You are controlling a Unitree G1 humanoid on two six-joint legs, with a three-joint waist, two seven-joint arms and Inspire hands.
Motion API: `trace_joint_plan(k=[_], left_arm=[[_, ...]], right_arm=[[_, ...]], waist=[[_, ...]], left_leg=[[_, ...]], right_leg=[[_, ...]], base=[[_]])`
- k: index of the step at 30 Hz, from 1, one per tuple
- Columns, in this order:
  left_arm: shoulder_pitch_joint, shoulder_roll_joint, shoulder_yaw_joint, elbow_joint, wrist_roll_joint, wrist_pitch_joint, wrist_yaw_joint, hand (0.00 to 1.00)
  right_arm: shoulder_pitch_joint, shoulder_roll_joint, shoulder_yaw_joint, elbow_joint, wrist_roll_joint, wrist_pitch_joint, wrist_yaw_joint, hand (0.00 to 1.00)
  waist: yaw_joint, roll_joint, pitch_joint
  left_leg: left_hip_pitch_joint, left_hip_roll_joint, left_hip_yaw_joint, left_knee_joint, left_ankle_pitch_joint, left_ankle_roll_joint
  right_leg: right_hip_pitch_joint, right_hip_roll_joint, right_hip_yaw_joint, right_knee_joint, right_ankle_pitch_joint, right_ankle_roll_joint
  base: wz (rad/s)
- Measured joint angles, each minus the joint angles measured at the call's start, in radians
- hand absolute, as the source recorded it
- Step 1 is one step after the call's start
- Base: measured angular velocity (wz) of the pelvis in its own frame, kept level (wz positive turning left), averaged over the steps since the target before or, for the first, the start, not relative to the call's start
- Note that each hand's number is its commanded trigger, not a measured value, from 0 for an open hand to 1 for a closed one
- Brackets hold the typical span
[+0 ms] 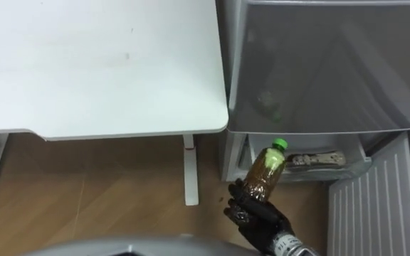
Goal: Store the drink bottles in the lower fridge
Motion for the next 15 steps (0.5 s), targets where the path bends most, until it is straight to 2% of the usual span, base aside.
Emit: trace_joint_plan(k=[3, 11, 15], left_arm=[[-0.011, 0.000, -0.001, 0.018, 0.004, 0.000, 0.004, 0.00], [-0.026, -0.010, -0.001, 0.038, 0.058, 0.000, 0.044, 0.00], [-0.025, -0.020, 0.008, 0.038, 0.111, 0.000, 0.052, 0.00]], right_arm=[[-0.003, 0.000, -0.002, 0.028, 0.041, -0.015, -0.022, 1.00], [-0.002, 0.020, -0.087, 0.041, 0.099, -0.017, -0.204, 1.00], [-0.018, 0.028, -0.127, 0.082, 0.100, -0.023, -0.269, 1.00]], waist=[[-0.002, 0.001, -0.0003], [-0.046, 0.019, -0.0020], [-0.049, 0.022, -0.0020]], left_leg=[[0.002, 0.000, 0.003, 0.000, 0.000, 0.000], [0.002, 0.001, 0.005, 0.006, 0.000, 0.000], [0.017, 0.001, 0.006, 0.004, 0.000, 0.000]], right_leg=[[-0.002, 0.001, 0.006, 0.002, 0.002, 0.000], [-0.011, 0.000, 0.009, 0.016, 0.002, -0.001], [0.003, 0.000, 0.010, 0.014, 0.001, 0.000]], base=[[-0.07], [0.00], [0.00]])
